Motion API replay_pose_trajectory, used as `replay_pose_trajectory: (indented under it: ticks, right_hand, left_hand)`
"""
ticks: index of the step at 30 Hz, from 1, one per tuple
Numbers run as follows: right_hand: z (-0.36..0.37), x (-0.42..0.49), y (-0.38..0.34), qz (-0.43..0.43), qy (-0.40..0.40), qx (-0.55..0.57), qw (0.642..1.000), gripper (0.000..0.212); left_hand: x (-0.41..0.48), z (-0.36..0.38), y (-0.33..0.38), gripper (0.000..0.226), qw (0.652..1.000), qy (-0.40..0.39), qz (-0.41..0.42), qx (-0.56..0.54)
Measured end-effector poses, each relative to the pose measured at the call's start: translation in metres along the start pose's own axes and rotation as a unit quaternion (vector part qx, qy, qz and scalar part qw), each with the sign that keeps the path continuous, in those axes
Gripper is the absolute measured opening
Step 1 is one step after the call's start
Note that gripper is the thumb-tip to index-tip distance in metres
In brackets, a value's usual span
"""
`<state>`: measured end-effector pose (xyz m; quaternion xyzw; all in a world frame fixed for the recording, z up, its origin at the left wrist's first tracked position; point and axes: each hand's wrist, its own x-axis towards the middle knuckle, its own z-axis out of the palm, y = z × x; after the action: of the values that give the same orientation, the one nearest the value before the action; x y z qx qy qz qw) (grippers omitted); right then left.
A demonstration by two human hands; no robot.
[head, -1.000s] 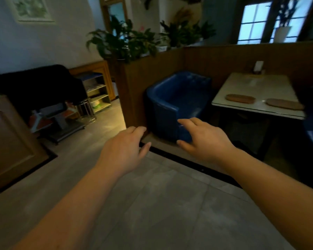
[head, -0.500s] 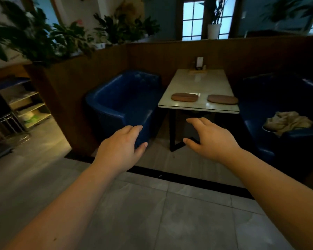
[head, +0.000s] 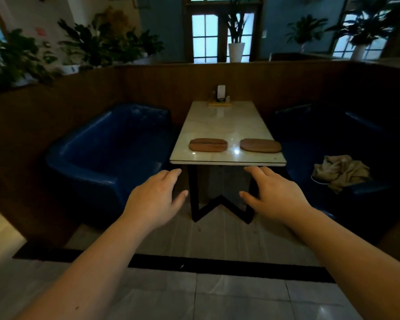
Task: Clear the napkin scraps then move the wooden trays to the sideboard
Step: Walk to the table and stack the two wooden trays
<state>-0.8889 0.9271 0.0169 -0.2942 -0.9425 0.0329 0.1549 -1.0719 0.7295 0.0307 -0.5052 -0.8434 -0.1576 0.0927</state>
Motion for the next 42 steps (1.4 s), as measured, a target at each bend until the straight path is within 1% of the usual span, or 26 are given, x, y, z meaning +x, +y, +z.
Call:
replay_pose_trajectory:
  ticks: [4,13,19,23,28,32,36,38,42]
  right_hand:
    - [0.027,0.07,0.01,0.049,-0.001,0.004,0.999,0.073]
    - [0.076,0.163,0.049,0.141,-0.044,0.008,0.989,0.074]
    - [0.116,0.24,0.092,0.155,-0.033,0.046,0.986,0.069]
    - [0.154,0.31,0.132,0.16,-0.036,0.069,0.984,0.068]
    - [0.196,0.387,0.182,0.167,-0.09,0.117,0.975,0.066]
    - [0.221,0.434,0.211,0.172,-0.128,0.123,0.969,0.065]
    - [0.246,0.475,0.23,0.161,-0.154,0.121,0.967,0.064]
    - [0.26,0.495,0.237,0.169,-0.171,0.129,0.962,0.066]
    - [0.286,0.526,0.25,0.193,-0.208,0.163,0.945,0.067]
  left_hand:
    - [0.085,0.02,-0.043,0.061,1.0,0.004,0.016,-0.003]
    - [0.21,0.076,-0.093,0.057,0.998,-0.034,0.048,0.0]
    - [0.3,0.124,-0.107,0.057,0.998,-0.045,0.029,-0.009]
    - [0.369,0.165,-0.118,0.057,0.998,-0.051,0.021,0.008]
    - [0.438,0.214,-0.132,0.058,0.995,-0.085,-0.041,-0.008]
    - [0.48,0.242,-0.143,0.057,0.991,-0.088,-0.1,-0.021]
    - [0.51,0.271,-0.162,0.059,0.983,-0.121,-0.134,-0.04]
    - [0.528,0.288,-0.174,0.06,0.977,-0.135,-0.154,-0.059]
    - [0.556,0.321,-0.194,0.059,0.968,-0.169,-0.17,-0.077]
